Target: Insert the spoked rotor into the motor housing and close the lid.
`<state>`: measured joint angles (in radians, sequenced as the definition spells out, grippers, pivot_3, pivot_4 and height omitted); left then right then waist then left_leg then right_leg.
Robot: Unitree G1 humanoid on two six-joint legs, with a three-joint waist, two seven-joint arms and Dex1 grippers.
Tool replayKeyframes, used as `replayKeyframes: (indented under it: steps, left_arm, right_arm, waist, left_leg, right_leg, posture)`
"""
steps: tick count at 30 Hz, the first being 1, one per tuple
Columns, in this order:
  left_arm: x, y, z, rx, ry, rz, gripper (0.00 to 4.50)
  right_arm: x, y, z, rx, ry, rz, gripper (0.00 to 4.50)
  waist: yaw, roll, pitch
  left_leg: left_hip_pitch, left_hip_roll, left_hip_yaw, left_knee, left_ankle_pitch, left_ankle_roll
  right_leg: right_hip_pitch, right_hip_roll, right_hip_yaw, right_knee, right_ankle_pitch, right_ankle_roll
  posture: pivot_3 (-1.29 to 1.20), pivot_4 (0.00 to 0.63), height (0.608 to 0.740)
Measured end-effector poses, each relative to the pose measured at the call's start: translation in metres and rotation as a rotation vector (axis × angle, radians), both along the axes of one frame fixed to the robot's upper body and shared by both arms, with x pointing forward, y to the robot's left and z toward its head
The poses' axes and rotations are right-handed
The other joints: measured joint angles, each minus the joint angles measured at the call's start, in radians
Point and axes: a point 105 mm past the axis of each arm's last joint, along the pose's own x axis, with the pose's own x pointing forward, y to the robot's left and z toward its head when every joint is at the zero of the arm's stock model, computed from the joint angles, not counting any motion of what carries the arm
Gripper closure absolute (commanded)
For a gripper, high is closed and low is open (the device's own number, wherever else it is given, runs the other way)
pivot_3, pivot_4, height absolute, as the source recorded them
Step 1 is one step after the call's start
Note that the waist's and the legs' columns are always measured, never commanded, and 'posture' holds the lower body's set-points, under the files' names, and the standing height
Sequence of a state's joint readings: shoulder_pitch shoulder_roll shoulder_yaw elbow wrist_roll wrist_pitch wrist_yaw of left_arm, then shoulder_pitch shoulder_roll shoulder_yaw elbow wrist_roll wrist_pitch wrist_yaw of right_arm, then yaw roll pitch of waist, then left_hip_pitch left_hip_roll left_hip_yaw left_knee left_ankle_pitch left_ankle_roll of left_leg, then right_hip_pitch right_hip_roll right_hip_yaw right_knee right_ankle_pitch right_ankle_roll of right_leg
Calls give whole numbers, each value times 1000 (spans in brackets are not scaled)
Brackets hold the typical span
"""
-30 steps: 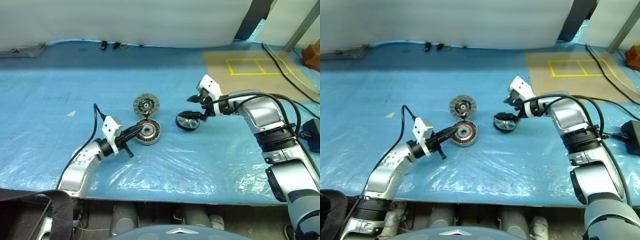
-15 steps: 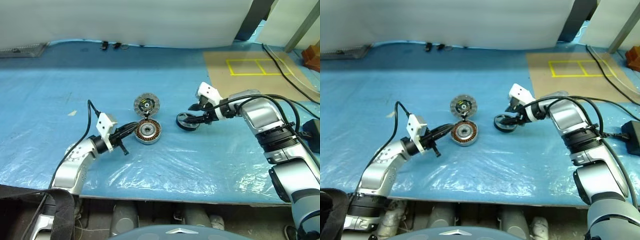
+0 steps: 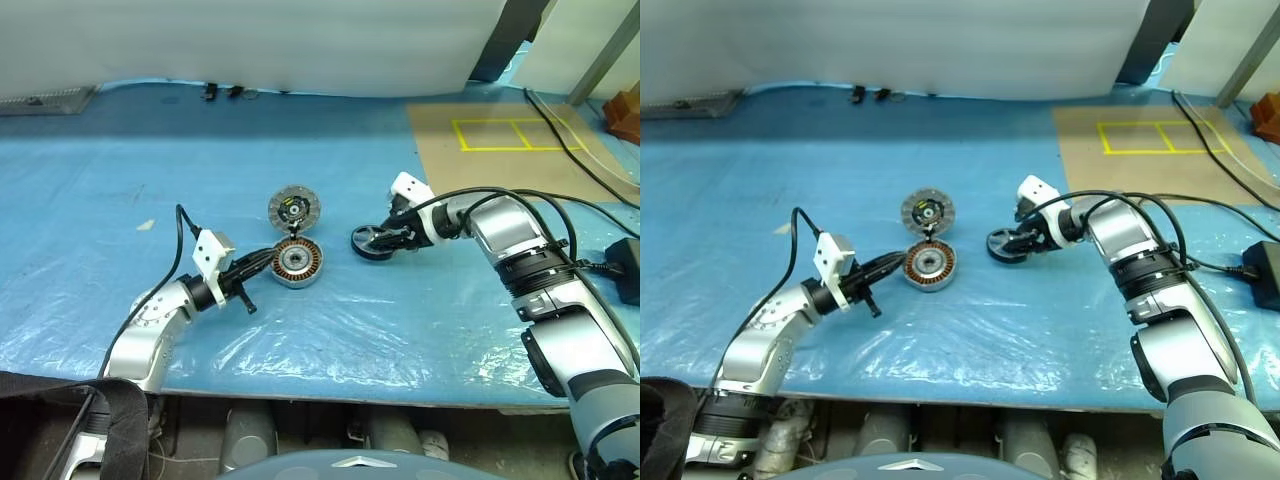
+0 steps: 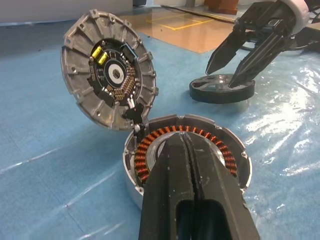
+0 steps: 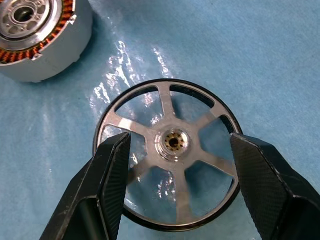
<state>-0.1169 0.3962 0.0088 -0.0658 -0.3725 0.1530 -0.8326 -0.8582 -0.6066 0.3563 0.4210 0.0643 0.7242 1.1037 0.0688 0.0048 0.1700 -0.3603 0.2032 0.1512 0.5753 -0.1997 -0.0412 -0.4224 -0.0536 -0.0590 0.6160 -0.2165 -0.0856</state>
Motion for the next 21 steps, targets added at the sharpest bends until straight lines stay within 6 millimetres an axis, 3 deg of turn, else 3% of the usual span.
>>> replayKeyframes:
  steps: [9,12,17,21]
  left_arm:
    - [0,0,1,1,3,6,4500]
    - [0,0,0,1,5,7,4500]
    - [1,0,1,2,6,9,4500]
    - [4,-1,6,2,-12,10,4500]
  right_arm:
    - [4,-4,-5,-47,-31,22,1269]
    - [4,-3,-5,-52,-36,31,1819]
    - [4,-1,1,-60,-56,58,3287]
    - [2,0,1,-70,-66,73,3295]
  waist:
    - [0,0,0]
    - [0,0,0]
    - [0,-1,0]
    - [-1,-1,0]
  left_leg:
    - [0,0,0,1,0,0]
    - [0,0,0,1,0,0]
    - [1,0,0,2,-1,1]
    - [2,0,0,2,-2,3]
  right_leg:
    - [0,0,0,2,0,0]
    - [0,0,0,2,0,0]
    - [1,0,0,2,0,0]
    - [1,0,0,3,0,0]
  posture:
    - [0,150,740]
    - [0,150,740]
    - [0,150,740]
    - [0,150,740]
